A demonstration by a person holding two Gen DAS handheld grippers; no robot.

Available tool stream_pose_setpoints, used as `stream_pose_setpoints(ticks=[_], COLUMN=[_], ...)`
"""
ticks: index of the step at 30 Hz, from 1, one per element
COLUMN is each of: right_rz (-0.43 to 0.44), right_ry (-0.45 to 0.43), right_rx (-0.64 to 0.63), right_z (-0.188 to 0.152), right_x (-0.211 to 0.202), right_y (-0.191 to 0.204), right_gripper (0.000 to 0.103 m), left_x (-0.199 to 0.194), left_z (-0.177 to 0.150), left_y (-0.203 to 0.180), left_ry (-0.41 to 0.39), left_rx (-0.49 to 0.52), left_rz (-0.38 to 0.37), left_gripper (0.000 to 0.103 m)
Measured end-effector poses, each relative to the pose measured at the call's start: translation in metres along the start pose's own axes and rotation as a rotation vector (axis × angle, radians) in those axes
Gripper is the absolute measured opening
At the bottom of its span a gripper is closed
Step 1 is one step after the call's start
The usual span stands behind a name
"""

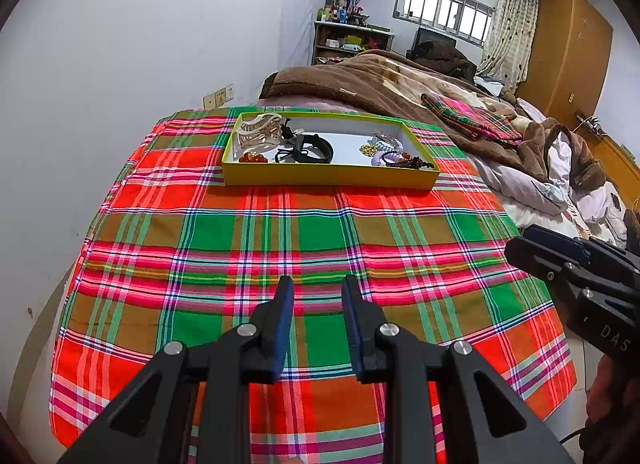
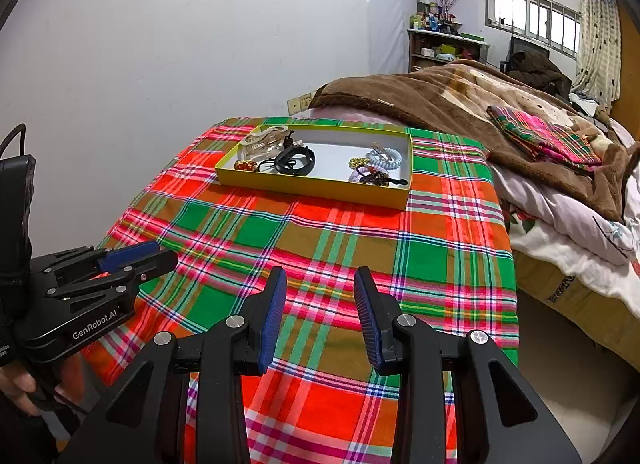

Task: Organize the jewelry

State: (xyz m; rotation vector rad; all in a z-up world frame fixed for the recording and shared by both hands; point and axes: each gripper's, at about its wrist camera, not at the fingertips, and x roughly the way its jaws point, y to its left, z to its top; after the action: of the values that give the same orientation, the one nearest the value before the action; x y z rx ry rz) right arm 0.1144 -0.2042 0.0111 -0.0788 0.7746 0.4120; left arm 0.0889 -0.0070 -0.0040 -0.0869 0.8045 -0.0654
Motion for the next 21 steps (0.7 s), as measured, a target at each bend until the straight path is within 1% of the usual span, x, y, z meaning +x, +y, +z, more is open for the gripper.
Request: stream_pose_setpoints(ticks=[21], right_rz=[-0.003], right_ry=[-0.003], right_rx=[-0.009], right_z=[0.0011], right_x=[-0.0018], right_y=[0.0004], right_gripper=[0.036], left_x=[0.002], left_z=[-0.0013], left_y=[0.0005], left_ry=[0.0], left_rx=[0.004], left_rz=[0.037], left_gripper=[0.026])
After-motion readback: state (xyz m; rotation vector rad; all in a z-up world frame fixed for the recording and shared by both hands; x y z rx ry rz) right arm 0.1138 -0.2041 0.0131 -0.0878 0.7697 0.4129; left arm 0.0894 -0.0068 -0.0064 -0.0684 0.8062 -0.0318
